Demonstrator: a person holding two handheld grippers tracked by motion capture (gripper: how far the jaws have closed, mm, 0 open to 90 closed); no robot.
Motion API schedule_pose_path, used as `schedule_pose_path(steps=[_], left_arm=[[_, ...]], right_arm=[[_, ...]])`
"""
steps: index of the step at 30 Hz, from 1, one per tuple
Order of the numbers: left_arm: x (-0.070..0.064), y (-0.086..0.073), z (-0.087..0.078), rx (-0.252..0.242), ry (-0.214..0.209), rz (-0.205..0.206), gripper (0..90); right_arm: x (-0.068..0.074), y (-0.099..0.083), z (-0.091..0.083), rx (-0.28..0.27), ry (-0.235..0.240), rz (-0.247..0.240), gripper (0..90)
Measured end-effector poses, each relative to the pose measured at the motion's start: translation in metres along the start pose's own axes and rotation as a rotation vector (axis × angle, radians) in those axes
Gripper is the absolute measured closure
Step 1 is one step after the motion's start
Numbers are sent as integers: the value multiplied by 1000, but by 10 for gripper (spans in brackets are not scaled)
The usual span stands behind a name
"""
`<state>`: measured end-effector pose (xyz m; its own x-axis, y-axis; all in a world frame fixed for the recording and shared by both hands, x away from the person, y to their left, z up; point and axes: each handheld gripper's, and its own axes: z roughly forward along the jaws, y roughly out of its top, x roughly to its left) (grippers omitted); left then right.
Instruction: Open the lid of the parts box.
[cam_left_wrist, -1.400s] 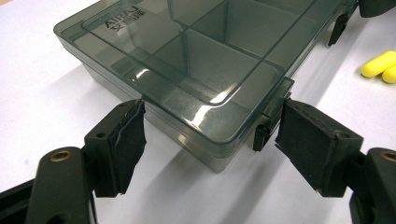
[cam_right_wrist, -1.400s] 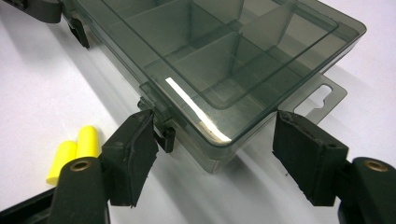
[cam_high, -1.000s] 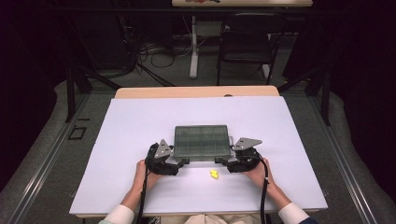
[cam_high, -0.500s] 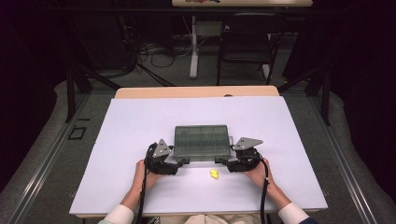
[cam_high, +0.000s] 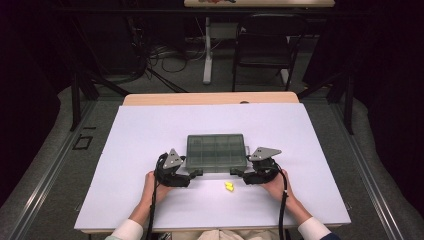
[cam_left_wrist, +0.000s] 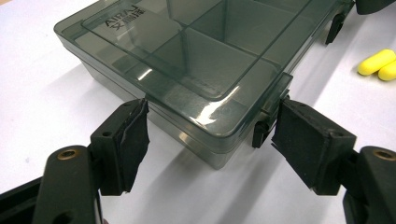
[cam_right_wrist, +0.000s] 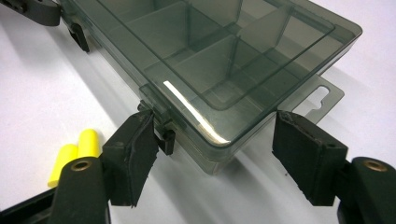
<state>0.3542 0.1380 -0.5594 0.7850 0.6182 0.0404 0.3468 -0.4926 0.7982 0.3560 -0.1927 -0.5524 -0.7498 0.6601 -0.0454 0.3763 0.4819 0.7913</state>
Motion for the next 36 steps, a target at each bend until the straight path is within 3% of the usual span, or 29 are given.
schedule_pose_path(steps=[36], left_arm=[[0, 0, -1, -4, 4, 4, 271]], right_arm=[[0, -1, -1, -6, 0, -3, 305]])
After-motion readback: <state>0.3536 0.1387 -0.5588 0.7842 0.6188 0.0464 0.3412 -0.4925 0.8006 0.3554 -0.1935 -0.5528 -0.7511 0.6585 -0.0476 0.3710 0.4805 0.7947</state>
